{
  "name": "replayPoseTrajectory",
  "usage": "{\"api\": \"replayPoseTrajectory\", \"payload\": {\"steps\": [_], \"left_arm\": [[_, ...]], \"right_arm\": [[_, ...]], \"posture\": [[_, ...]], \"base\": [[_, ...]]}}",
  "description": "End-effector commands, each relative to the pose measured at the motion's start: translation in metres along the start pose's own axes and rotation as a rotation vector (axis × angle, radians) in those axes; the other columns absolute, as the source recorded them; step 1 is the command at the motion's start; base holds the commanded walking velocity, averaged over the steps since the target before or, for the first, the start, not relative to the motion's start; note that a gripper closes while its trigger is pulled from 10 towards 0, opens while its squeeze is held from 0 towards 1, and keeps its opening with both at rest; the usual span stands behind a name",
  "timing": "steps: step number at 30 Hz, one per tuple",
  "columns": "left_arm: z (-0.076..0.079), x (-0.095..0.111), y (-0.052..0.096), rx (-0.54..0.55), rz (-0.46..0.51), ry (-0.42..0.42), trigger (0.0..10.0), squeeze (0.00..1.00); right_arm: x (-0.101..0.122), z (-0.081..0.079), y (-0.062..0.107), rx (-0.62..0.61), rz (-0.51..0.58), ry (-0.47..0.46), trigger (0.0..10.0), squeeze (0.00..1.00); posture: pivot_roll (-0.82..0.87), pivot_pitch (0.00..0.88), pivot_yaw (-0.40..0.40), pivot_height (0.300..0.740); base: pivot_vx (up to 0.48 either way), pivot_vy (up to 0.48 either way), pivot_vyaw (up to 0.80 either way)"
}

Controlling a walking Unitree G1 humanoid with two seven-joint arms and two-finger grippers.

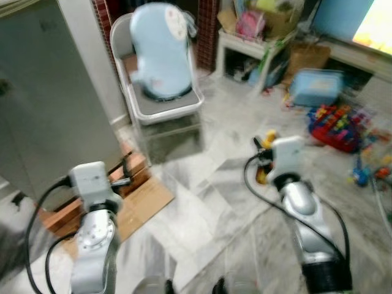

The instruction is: Restocking fridge

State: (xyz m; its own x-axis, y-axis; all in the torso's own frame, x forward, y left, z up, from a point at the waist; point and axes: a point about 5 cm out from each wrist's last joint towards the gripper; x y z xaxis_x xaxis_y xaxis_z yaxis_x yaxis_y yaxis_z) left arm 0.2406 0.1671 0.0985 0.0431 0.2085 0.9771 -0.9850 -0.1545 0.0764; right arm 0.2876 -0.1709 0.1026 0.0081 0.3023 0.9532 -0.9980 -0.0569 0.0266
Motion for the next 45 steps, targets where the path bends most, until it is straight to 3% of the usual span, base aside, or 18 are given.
{"api": "replayPoseTrajectory", "payload": {"steps": [1,3,5,12,24,32,45], "left_arm": [[-0.005,0.003,-0.001,0.005,0.012,-0.011,10.0,0.0],[-0.005,0.003,-0.002,0.011,0.015,-0.009,10.0,0.0],[-0.005,0.003,-0.003,0.012,0.018,-0.007,10.0,0.0],[-0.007,0.006,-0.001,-0.002,0.031,-0.01,10.0,0.0],[-0.028,-0.006,0.028,0.013,-0.03,-0.06,10.0,0.0],[-0.008,0.005,0.018,-0.101,0.027,0.004,10.0,0.0],[-0.007,0.004,0.016,-0.12,0.003,0.048,10.0,0.0]], "right_arm": [[0.009,0.002,-0.003,-0.018,0.04,-0.003,10.0,0.0],[0.006,0.001,-0.003,-0.003,-0.003,-0.013,10.0,0.0],[0.008,0.0,-0.003,0.014,0.005,0.024,10.0,0.0],[0.01,0.003,-0.003,-0.003,0.032,0.013,10.0,0.0],[-0.009,0.022,0.016,0.003,-0.014,0.067,10.0,0.0],[-0.002,0.017,0.009,-0.016,0.013,0.069,10.0,0.0],[-0.001,0.019,0.007,-0.021,0.017,0.042,10.0,0.0]], "posture": [[0.03,0.105,-0.028,0.74],[0.03,0.102,-0.029,0.74],[0.03,0.098,-0.031,0.74],[0.03,0.091,-0.032,0.74],[0.06,0.09,-0.038,0.74],[0.05,0.081,-0.026,0.74],[0.05,0.088,-0.028,0.74]], "base": [[0.0,0.48,0.0],[0.0,0.48,0.0],[0.0,0.48,0.0],[0.0,0.48,0.0],[0.0,0.308,0.0],[0.0,0.0,0.4],[0.25,0.246,0.21]]}}
Point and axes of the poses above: a point about 5 cm out from each wrist's last joint towards the gripper, its own y axis pointing back from the gripper into the wrist, its own x axis along the axis of the wrist's last joint, z = x × y, and after that the axes turned 8 degrees about y, right-handed
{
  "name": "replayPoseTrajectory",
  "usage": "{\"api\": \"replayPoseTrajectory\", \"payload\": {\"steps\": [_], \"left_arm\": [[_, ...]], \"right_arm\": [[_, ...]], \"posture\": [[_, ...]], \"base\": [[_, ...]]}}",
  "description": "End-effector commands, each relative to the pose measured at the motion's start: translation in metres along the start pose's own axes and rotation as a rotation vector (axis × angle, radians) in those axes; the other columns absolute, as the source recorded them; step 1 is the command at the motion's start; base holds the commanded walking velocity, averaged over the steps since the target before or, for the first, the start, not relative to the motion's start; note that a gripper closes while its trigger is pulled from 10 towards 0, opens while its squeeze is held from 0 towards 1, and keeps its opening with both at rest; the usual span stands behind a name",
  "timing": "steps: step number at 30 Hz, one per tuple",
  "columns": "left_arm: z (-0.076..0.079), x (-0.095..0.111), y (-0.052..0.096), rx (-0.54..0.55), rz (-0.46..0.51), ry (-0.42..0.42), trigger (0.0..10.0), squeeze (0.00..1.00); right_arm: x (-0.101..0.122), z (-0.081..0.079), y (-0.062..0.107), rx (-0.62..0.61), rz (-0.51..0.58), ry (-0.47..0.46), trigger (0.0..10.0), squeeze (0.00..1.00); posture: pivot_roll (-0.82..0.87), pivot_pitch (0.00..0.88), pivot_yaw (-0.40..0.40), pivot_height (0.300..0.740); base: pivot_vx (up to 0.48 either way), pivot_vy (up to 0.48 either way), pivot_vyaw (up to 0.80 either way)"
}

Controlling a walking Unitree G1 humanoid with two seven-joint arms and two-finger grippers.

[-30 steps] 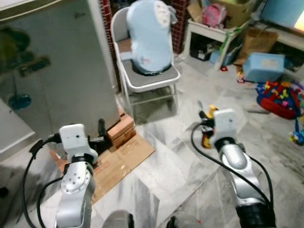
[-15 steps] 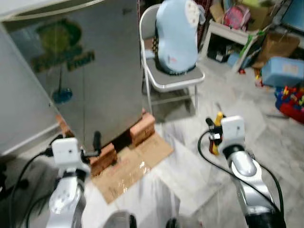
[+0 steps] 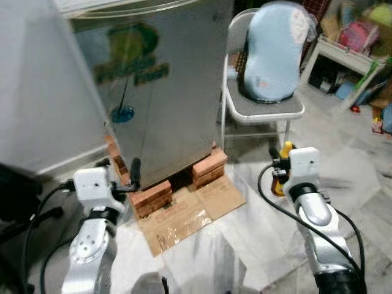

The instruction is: Restocking fridge

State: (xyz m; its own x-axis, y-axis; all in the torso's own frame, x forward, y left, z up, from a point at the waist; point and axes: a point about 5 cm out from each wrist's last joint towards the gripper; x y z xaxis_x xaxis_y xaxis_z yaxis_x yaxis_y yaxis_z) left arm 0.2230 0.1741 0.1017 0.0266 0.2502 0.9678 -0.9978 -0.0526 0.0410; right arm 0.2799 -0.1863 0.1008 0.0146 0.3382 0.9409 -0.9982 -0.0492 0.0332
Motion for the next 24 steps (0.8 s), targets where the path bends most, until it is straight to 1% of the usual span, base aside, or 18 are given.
{"api": "replayPoseTrajectory", "payload": {"steps": [1,7,10,12,17,24], "left_arm": [[0.003,-0.0006,-0.0008,-0.018,-0.014,0.011,10.0,0.0],[0.0056,-0.0003,-0.0005,-0.037,-0.012,0.002,10.0,0.0],[0.0063,-0.0023,-0.0013,-0.025,-0.03,0.04,10.0,0.0],[0.0066,-0.0021,-0.0013,-0.029,-0.029,0.029,10.0,0.0],[0.0074,-0.0028,-0.0014,-0.034,-0.036,0.033,10.0,0.0],[0.0096,-0.0035,-0.0012,-0.073,-0.04,0.021,10.0,0.0]], "right_arm": [[0.0056,0.0048,-0.002,-0.015,0.027,0.003,10.0,0.0],[0.007,0.0039,-0.0027,-0.009,0.032,0.001,10.0,0.0],[0.0068,0.0041,-0.0027,-0.009,0.031,-0.001,10.0,0.0],[0.0068,0.0046,-0.0028,-0.009,0.031,0.0,10.0,0.0],[0.0068,0.0053,-0.0035,-0.01,0.031,0.003,10.0,0.0],[0.0083,0.0047,-0.0054,-0.008,0.036,0.006,10.0,0.0]], "posture": [[0.05,0.088,-0.028,0.74],[0.05,0.091,-0.029,0.74],[0.05,0.093,-0.03,0.74],[0.05,0.094,-0.03,0.74],[0.04,0.095,-0.032,0.74],[0.04,0.092,-0.034,0.74]], "base": [[0.0,0.435,0.0],[0.0,0.435,0.0],[0.0,0.434,0.0],[0.0,0.476,0.0],[0.0,0.48,0.0],[0.0,0.478,0.0]]}}
Point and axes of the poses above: a point about 5 cm out from each wrist's last joint towards the gripper, its own y axis pointing back from the gripper into the wrist, its own x axis along the axis of the wrist's last joint, z = x × y, and after that the axes turned 8 degrees about y, right-handed
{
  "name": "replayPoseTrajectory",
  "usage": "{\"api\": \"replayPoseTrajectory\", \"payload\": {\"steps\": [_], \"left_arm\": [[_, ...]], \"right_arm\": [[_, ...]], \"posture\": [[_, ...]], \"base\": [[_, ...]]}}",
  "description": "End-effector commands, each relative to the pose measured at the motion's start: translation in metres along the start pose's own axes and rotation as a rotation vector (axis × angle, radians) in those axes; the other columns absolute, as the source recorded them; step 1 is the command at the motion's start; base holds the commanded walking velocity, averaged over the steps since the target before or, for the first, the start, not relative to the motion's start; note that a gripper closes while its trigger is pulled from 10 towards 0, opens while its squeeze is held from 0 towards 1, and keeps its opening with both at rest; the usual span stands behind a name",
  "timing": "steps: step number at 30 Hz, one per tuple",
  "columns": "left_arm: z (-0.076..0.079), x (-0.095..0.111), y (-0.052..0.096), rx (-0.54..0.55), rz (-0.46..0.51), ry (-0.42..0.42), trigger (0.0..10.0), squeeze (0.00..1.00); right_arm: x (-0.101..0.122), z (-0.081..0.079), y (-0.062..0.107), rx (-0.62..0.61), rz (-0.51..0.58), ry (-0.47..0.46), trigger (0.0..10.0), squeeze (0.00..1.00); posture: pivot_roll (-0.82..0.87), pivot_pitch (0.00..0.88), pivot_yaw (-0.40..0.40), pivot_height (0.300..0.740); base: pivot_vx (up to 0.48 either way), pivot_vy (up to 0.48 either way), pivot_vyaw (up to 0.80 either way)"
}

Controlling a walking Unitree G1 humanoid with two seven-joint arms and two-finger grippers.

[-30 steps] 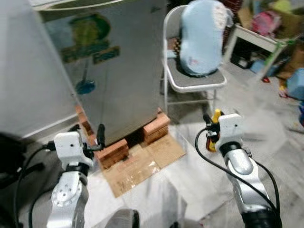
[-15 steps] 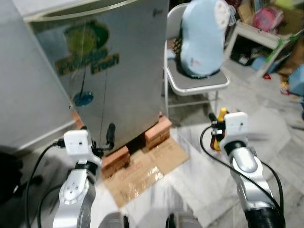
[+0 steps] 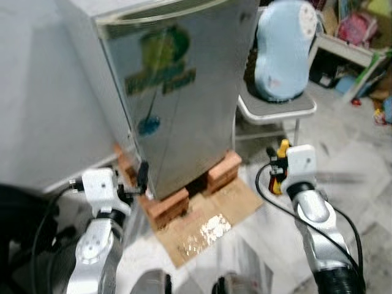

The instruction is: Restocking fridge

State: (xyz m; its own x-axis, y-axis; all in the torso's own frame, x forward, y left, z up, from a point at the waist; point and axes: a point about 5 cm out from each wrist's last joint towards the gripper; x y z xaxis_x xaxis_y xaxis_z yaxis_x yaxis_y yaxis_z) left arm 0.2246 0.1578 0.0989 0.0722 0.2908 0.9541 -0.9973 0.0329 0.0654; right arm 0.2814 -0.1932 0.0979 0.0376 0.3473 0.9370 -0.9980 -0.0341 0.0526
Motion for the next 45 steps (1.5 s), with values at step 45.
{"api": "replayPoseTrajectory", "payload": {"steps": [45], "left_arm": [[-0.0059,0.0099,-0.0095,0.005,0.053,-0.053,10.0,0.0]], "right_arm": [[0.0157,-0.0035,-0.0092,0.009,0.07,0.005,10.0,0.0]], "posture": [[0.04,0.083,-0.037,0.74]], "base": [[0.062,-0.171,0.0]]}}
Point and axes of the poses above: a point about 5 cm out from each wrist's last joint towards the gripper, its own y axis pointing back from the gripper into the wrist, its own x axis along the axis of the wrist's last joint, z = x × y, and after that the axes turned 8 degrees about y, right-handed
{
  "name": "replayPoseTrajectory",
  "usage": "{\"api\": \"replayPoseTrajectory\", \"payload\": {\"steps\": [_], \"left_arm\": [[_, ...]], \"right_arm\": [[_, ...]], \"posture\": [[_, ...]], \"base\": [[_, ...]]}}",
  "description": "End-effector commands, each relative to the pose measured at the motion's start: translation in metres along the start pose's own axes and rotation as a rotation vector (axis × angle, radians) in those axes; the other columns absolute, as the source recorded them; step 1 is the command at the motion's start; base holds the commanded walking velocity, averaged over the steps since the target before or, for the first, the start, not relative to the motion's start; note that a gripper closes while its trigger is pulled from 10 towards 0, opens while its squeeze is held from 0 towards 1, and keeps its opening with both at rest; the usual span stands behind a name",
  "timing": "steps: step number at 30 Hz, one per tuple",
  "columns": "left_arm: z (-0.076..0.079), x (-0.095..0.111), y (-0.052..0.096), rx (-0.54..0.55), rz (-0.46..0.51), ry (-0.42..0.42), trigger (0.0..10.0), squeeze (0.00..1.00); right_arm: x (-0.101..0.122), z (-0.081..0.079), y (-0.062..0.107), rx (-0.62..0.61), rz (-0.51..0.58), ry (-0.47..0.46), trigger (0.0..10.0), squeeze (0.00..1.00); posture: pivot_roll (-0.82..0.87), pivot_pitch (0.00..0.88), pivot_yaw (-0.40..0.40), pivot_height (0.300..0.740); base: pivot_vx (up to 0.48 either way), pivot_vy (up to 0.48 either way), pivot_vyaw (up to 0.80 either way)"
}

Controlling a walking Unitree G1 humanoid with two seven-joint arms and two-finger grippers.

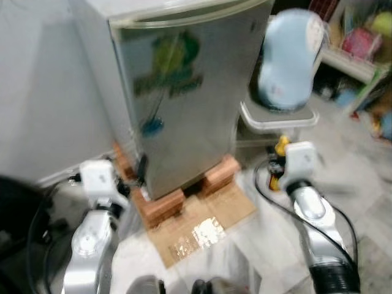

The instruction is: Restocking fridge

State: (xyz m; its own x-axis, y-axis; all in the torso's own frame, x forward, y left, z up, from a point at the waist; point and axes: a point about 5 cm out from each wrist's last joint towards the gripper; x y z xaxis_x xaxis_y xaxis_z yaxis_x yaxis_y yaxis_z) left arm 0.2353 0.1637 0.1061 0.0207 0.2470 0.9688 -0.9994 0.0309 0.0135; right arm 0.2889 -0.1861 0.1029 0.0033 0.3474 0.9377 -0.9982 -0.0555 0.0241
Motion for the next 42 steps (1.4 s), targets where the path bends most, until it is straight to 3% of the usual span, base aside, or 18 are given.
{"api": "replayPoseTrajectory", "payload": {"steps": [1,9,36,42], "left_arm": [[-0.002,0.0,0.0,0.017,0.002,-0.006,10.0,0.0],[-0.024,0.002,0.003,0.137,0.026,-0.056,10.0,0.0],[-0.021,0.001,-0.001,0.144,0.044,-0.046,10.0,0.0],[-0.019,0.0,-0.001,0.141,0.049,-0.03,10.0,0.0]], "right_arm": [[0.008,0.001,-0.002,-0.001,0.036,0.004,10.0,0.0],[0.004,-0.002,0.002,0.01,0.024,0.0,10.0,0.0],[0.006,0.0,-0.001,0.025,0.037,0.007,10.0,0.0],[0.006,0.001,-0.001,0.024,0.036,0.01,10.0,0.0]], "posture": [[0.04,0.083,-0.037,0.74],[0.04,0.083,-0.035,0.74],[0.03,0.076,-0.045,0.74],[0.03,0.079,-0.045,0.74]], "base": [[0.0,0.0,0.0],[0.0,0.0,0.0],[0.433,0.01,0.0],[0.111,0.239,0.0]]}}
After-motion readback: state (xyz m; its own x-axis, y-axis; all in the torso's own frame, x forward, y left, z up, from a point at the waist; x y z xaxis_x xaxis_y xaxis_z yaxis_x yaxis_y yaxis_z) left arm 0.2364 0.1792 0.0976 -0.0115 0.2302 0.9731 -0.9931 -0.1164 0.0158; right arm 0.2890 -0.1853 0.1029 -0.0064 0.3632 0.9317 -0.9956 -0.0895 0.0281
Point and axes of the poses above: a point about 5 cm out from each wrist's last joint towards the gripper, its own y axis pointing back from the gripper into the wrist, its own x axis along the axis of the wrist's last joint, z = x × y, and after that the axes turned 8 degrees about y, right-handed
